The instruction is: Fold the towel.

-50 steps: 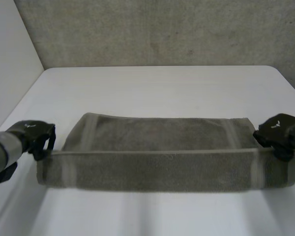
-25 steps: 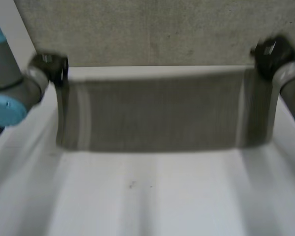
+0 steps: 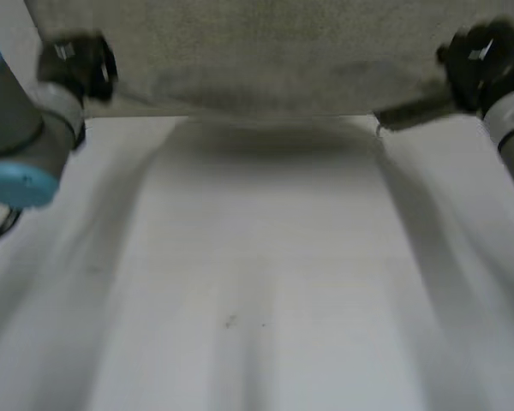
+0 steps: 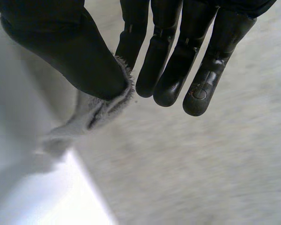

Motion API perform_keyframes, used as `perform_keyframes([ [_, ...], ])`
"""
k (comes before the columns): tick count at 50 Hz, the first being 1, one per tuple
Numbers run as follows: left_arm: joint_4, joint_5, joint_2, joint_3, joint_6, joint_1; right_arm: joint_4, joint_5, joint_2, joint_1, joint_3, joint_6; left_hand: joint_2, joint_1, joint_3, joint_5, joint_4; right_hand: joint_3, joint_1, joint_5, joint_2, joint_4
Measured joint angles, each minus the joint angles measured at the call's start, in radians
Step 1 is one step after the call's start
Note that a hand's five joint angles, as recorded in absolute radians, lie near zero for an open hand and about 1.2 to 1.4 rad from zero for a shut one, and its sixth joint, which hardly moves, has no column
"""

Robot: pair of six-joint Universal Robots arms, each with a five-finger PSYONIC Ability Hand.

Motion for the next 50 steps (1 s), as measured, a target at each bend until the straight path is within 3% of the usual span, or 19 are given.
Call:
perform_keyframes([
  [11, 0.017, 0.043, 0.011, -0.373, 0.014, 0.02, 0.099, -0.07, 0.015, -0.02, 0.194, -0.023, 0.0, 0.0, 0.0, 0.0, 0.0, 0.0, 0.0, 0.0, 0.0, 0.0],
  [19, -0.044, 0.039, 0.18, -0.685, 0.22, 0.067, 0.408, -0.094, -0.063, -0.091, 0.341, -0.229, 0.0, 0.0, 0.0, 0.0, 0.0, 0.0, 0.0, 0.0, 0.0, 0.0],
  [22, -0.156, 0.014, 0.305, -0.8, 0.326, 0.094, 0.595, -0.095, -0.13, -0.134, 0.402, -0.338, 0.0, 0.0, 0.0, 0.0, 0.0, 0.0, 0.0, 0.0, 0.0, 0.0],
  [24, -0.193, 0.009, 0.336, -0.821, 0.344, 0.1, 0.635, -0.096, -0.146, -0.145, 0.416, -0.361, 0.0, 0.0, 0.0, 0.0, 0.0, 0.0, 0.0, 0.0, 0.0, 0.0],
  [25, -0.294, -0.002, 0.41, -0.863, 0.374, 0.115, 0.731, -0.099, -0.193, -0.177, 0.452, -0.422, 0.0, 0.0, 0.0, 0.0, 0.0, 0.0, 0.0, 0.0, 0.0, 0.0],
  [28, -0.322, -0.004, 0.429, -0.871, 0.379, 0.119, 0.755, -0.099, -0.208, -0.187, 0.462, -0.439, 0.0, 0.0, 0.0, 0.0, 0.0, 0.0, 0.0, 0.0, 0.0, 0.0],
  [31, -0.49, 0.0, 0.538, -0.9, 0.393, 0.148, 0.839, -0.106, -0.283, -0.238, 0.502, -0.523, 0.0, 0.0, 0.0, 0.0, 0.0, 0.0, 0.0, 0.0, 0.0, 0.0],
  [39, -0.459, 0.055, 0.54, -0.842, 0.385, 0.171, 0.747, -0.109, -0.276, -0.246, 0.46, -0.495, 0.0, 0.0, 0.0, 0.0, 0.0, 0.0, 0.0, 0.0, 0.0, 0.0],
  [50, -0.257, 0.055, 0.219, -0.559, 0.353, 0.104, 0.472, -0.063, -0.031, -0.11, 0.222, -0.234, 0.0, 0.0, 0.0, 0.0, 0.0, 0.0, 0.0, 0.0, 0.0, 0.0],
])
